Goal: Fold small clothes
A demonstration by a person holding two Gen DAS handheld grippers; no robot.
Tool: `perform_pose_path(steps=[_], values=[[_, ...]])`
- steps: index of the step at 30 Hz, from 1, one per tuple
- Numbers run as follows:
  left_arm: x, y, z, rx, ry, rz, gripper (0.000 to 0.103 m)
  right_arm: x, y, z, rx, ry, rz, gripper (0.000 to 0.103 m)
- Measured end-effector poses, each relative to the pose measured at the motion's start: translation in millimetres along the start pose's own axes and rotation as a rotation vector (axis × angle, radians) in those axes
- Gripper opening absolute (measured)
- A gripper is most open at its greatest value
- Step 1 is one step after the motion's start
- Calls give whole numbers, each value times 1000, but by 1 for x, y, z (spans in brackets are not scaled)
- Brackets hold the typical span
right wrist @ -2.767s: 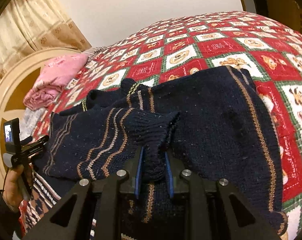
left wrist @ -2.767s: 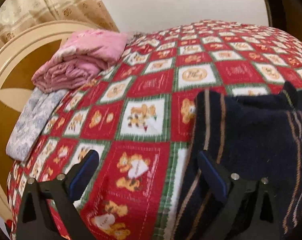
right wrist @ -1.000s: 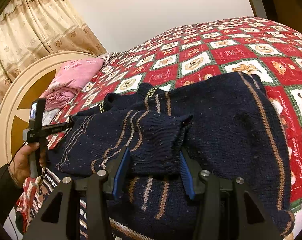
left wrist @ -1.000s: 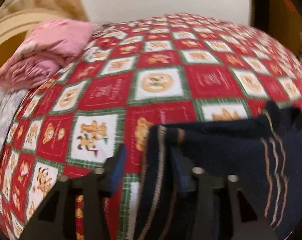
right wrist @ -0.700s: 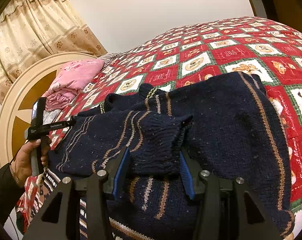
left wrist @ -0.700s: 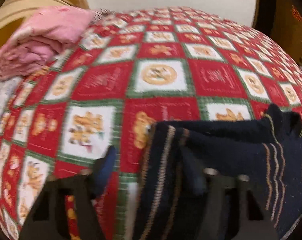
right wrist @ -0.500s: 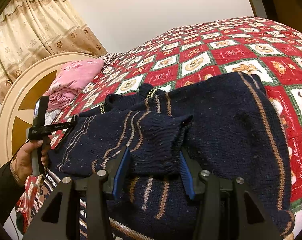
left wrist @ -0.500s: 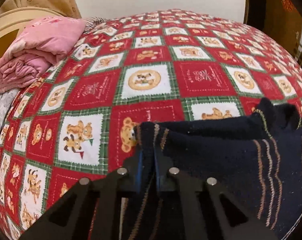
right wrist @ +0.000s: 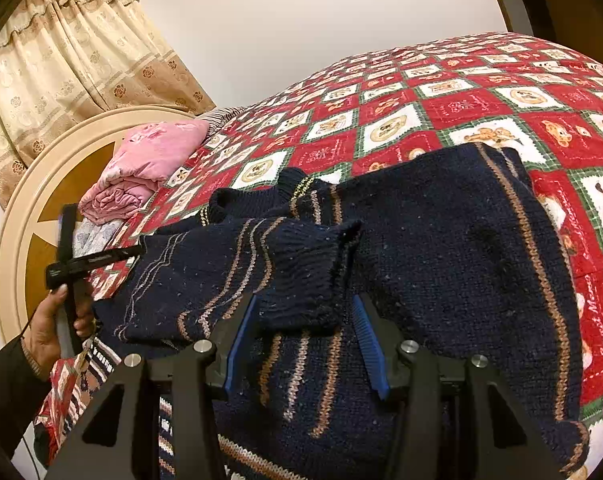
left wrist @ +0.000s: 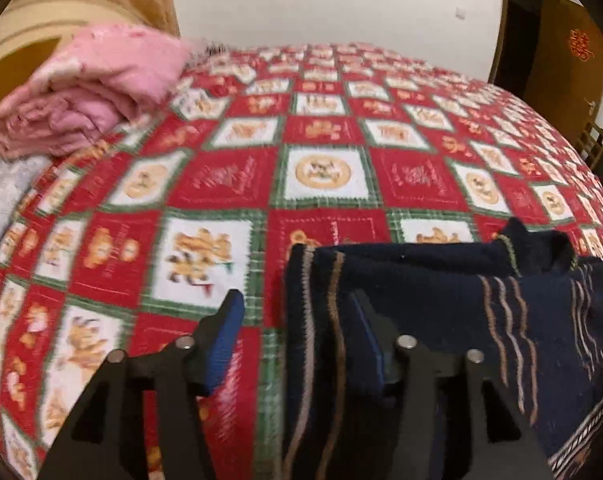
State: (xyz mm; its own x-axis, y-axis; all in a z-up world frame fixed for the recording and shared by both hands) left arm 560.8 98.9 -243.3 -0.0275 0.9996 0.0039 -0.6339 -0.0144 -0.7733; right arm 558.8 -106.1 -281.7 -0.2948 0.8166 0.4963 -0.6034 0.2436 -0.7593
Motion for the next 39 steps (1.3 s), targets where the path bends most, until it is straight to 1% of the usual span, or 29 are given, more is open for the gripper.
perform_pose_path(steps=[3, 4, 5, 6, 7, 8, 9, 11, 12, 14, 16, 18, 19, 21, 22, 23, 24, 26, 28, 30, 32, 34, 35, 36, 37, 38, 39], values=[[-4, 19, 23, 5, 10, -90, 59, 0, 0, 0, 0, -1, 0, 50], [-7, 30, 27, 18, 25, -124, 59, 0, 0, 0, 0, -1, 0, 50], [-8, 45, 30, 45, 17, -172, 59, 0, 0, 0, 0, -1, 0, 50], [-7, 60, 30, 73, -6, -213, 59, 0, 0, 0, 1, 0, 0, 50], [-5, 69, 36, 53, -7, -221, 59, 0, 0, 0, 0, -1, 0, 50], [-4, 70, 42, 29, -3, -216, 59, 0, 0, 0, 0, -1, 0, 50], [-2, 72, 48, 23, 1, -209, 59, 0, 0, 0, 0, 0, 0, 50], [-4, 74, 59, 4, 34, -185, 59, 0, 0, -1, 0, 3, 1, 50], [-7, 75, 63, -4, 38, -198, 59, 0, 0, -1, 0, 4, 1, 50], [-12, 73, 64, -21, -2, -257, 59, 0, 0, -1, 1, 6, 2, 50], [-14, 67, 64, -34, -2, -238, 60, -1, 0, -1, 1, 3, -1, 50], [-13, 60, 60, -36, 0, -187, 62, 0, 0, -1, 0, 8, 1, 50], [-13, 60, 57, -27, 9, -166, 66, 0, 0, -1, 1, 10, 2, 50], [-13, 71, 46, 11, 4, -153, 66, 0, 0, -1, 0, 10, 0, 50], [-13, 75, 43, 8, 9, -135, 67, 1, 1, -1, 0, 9, 0, 50], [-11, 76, 44, -1, 5, -122, 71, 0, 1, -1, 3, 13, 2, 50], [-10, 77, 44, 2, 0, -113, 72, -1, 1, -3, 9, 20, 3, 50], [-7, 79, 45, 9, 15, -85, 73, -1, 3, -4, 21, 38, 15, 50], [-5, 81, 46, -2, 1, -81, 78, -2, 3, -3, 17, 51, 18, 49], [-6, 81, 48, -19, -22, -96, 80, -4, 1, 0, 10, 92, 31, 49], [-8, 80, 48, -28, -38, -114, 80, -3, -2, 3, 7, 159, 73, 50], [-8, 81, 48, -34, -42, -122, 80, 5, -13, 12, -41, 212, 133, 51], [-8, 81, 48, -36, -44, -122, 81, 15, -20, 16, -66, 205, 149, 51], [-7, 80, 48, -37, -49, -122, 82, 27, -25, 17, -75, 177, 161, 51], [-7, 80, 48, -37, -52, -122, 83, 38, -25, 14, -64, 153, 180, 51], [-6, 80, 48, -36, -49, -120, 83, 51, -21, 5, -15, 128, 220, 51], [-6, 81, 47, -34, -43, -114, 83, 58, -15, -5, 36, 121, 256, 51]])
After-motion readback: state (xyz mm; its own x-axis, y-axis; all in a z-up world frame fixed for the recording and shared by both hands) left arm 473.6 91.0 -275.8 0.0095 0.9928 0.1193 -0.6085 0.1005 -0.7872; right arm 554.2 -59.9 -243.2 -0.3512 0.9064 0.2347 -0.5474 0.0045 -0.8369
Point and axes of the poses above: each gripper's, at about its wrist camera, not at the fingertips, and z roughly against the way its jaws point, x to its left, y to its underside, the point moved 10 cm from there along -z, roughly the way its jaws point, and after that the axes turned 11 degrees about -x, right-handed, at the moved point
